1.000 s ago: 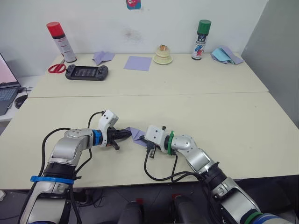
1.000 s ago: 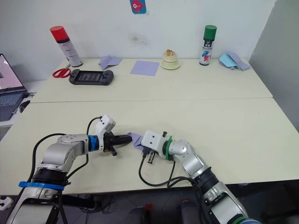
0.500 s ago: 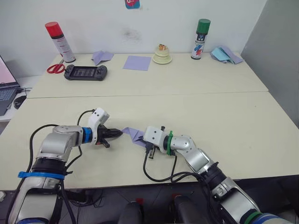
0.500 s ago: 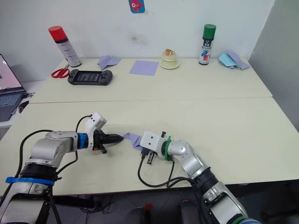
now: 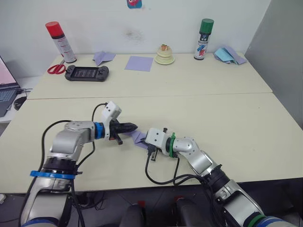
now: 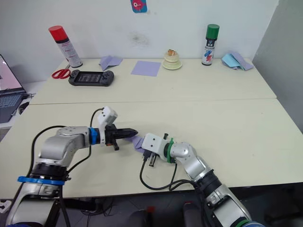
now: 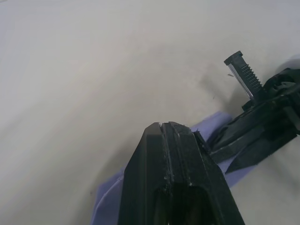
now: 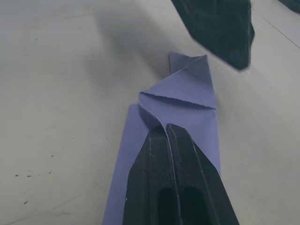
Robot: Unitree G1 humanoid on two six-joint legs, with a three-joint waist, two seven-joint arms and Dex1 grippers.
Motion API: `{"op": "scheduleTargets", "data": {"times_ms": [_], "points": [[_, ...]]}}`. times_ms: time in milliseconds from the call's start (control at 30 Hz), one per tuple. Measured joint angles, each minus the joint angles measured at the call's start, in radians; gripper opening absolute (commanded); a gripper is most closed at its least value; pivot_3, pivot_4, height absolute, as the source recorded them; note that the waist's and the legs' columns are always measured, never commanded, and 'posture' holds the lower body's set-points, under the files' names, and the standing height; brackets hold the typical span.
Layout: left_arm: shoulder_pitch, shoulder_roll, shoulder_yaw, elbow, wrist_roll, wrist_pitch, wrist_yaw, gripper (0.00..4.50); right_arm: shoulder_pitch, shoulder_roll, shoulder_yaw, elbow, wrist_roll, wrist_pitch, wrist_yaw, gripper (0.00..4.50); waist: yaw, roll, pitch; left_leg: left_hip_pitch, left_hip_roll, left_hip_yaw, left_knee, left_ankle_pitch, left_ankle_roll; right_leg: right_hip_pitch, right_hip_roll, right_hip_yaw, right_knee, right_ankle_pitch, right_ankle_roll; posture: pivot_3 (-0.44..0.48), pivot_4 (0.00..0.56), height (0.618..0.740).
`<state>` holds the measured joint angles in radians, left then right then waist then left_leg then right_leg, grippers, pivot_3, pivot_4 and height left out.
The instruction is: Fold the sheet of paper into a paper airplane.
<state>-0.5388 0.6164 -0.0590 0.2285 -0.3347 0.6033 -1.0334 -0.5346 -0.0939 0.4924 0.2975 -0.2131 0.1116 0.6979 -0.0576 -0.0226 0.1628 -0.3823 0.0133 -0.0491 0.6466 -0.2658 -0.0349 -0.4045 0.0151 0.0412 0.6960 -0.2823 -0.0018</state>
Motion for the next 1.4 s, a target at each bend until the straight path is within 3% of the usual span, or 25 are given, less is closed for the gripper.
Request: {"op": "scheduleTargets", "data": {"times_ms": [633, 1400], "points": [[-0.013, -0.029, -0.091, 0.106, 0.17, -0.254, 0.039, 0.0, 0.003, -0.003, 0.001, -0.012, 0.0, 0.013, 0.004, 0.02, 0.001, 0.0, 0.0, 0.0, 0.0, 0.0, 0.0, 0.0, 0.0, 0.0, 0.0, 0.0, 0.0, 0.0, 0.0, 0.0, 0.15, 0.74], [0.005, -0.029, -0.108, 0.155, 0.229, -0.404, 0.04, 0.0, -0.016, 0.001, 0.0, -0.011, 0.008, 0.033, 0.051, 0.02, 0.001, 0.0, 0.0, 0.0, 0.0, 0.0, 0.0, 0.0, 0.0, 0.0, 0.0, 0.0, 0.0, 0.0, 0.0, 0.0, 0.15, 0.74]]}}
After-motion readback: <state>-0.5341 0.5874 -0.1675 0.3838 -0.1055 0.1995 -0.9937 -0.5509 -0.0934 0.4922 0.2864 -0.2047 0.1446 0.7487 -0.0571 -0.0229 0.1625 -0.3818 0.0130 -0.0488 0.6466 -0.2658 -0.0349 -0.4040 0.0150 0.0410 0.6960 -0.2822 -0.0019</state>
